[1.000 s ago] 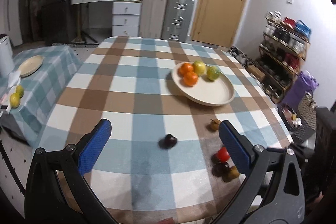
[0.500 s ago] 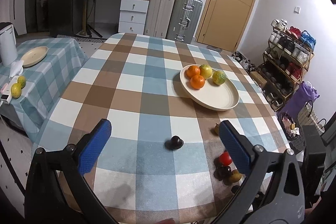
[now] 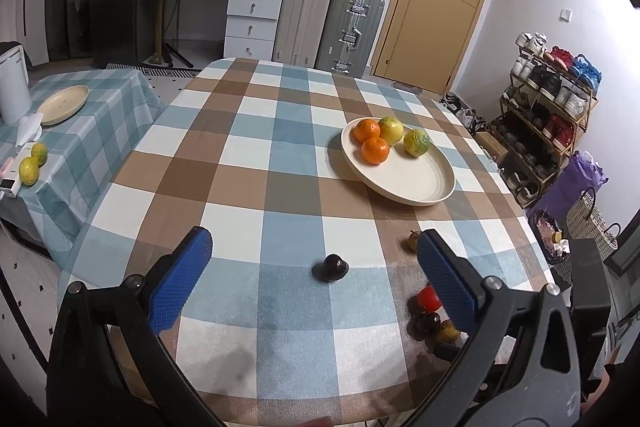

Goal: Organize fruits
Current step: 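Grasp the brown round fruit with the right gripper while the left gripper grasps another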

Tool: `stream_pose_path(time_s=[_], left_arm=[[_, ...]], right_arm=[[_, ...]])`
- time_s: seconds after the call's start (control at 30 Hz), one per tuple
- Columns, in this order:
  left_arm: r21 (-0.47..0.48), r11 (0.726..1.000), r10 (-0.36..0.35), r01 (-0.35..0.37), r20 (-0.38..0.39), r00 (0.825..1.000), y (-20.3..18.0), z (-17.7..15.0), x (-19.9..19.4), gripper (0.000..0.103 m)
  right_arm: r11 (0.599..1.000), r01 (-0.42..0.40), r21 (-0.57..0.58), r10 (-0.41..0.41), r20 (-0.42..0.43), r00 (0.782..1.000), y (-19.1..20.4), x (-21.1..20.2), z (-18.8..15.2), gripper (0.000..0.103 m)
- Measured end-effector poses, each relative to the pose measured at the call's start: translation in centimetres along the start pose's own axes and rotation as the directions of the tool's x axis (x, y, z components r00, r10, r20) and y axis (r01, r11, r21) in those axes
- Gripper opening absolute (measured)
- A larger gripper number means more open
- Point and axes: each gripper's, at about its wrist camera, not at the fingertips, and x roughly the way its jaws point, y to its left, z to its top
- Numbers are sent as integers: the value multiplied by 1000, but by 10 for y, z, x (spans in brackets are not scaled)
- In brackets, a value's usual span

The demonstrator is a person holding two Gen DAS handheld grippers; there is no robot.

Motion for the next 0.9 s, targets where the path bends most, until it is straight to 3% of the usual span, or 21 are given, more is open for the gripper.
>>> stream_pose_path(time_s=[0.17,0.4,0.6,0.73,0.9], left_arm=[[-9,1000,2,-3,-2,1000,0,-2,1,102],[-10,1000,4,-4,-7,1000,2,-3,1,102],[47,999,19,-17,-32,999,-10,-6,10,102],[103,995,-1,8,-70,998,-29,-2,23,102],[171,985,-4,34,-173,985,-60,11,67,102]], right_arm=[[1000,-13,5,13,1,1000,0,0,1,30],[1000,-15,16,15,6,1000,-2,-3,1,29],[992,-80,96,74,65,995,-17,-20,3,29],[986,-96,139,82,106,991,-27,-32,6,29],[975,-135,179,100,191,976,-39,-55,9,29]])
